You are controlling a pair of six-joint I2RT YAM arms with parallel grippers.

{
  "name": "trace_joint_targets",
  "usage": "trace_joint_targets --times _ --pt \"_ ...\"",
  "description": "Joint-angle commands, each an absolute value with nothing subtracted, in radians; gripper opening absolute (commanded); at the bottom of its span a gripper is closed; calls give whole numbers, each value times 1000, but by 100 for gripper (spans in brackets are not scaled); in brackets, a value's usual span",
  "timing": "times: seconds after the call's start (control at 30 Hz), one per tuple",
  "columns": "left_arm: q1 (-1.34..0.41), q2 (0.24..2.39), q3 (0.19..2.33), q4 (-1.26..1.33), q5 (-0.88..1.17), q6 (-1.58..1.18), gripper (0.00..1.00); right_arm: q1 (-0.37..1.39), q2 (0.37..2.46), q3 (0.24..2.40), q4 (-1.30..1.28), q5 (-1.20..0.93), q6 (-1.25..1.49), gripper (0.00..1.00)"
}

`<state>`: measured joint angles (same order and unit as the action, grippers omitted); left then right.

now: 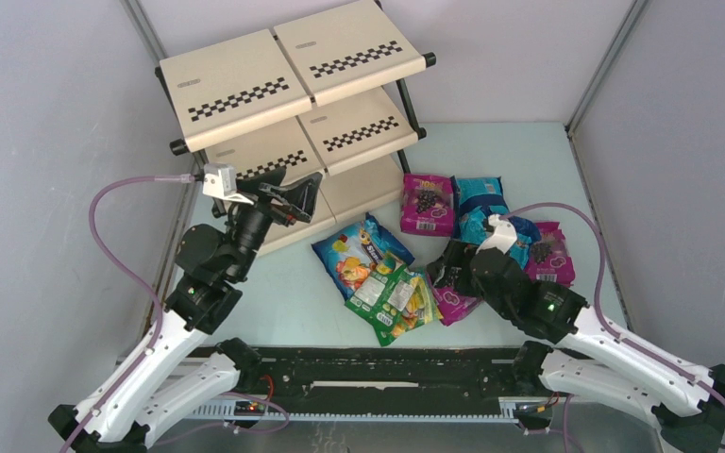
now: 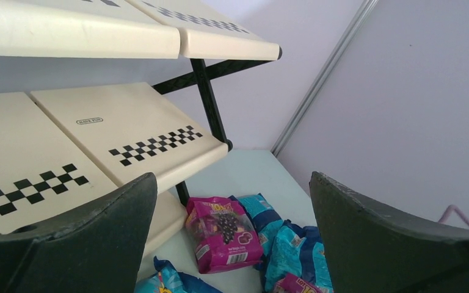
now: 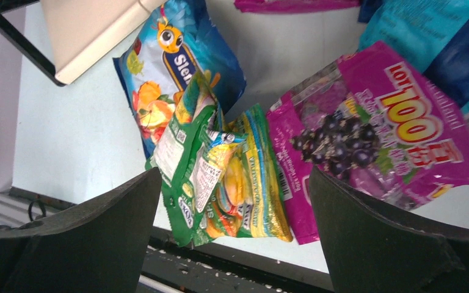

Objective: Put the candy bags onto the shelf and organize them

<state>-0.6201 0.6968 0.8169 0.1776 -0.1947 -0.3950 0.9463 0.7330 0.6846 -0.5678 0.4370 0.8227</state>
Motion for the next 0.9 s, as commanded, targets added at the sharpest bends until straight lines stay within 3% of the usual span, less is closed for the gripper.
trace_joint_targets --times 0.0,0.2,0.47,0.73,0.87 --pt "-630 697 802 226 -174 -418 100 1023 738 574 -376 456 990 100" --pt "-645 716 798 230 -146 -433 100 1163 881 419 9 458 1116 97" --pt "-647 714 802 224 -140 -430 100 1258 1148 417 197 506 1271 92" --pt "-650 698 807 216 -136 -430 100 1224 1224 417 209 572 1268 63" --pt "-657 692 805 215 -138 -432 100 1145 1195 417 181 553 1148 43"
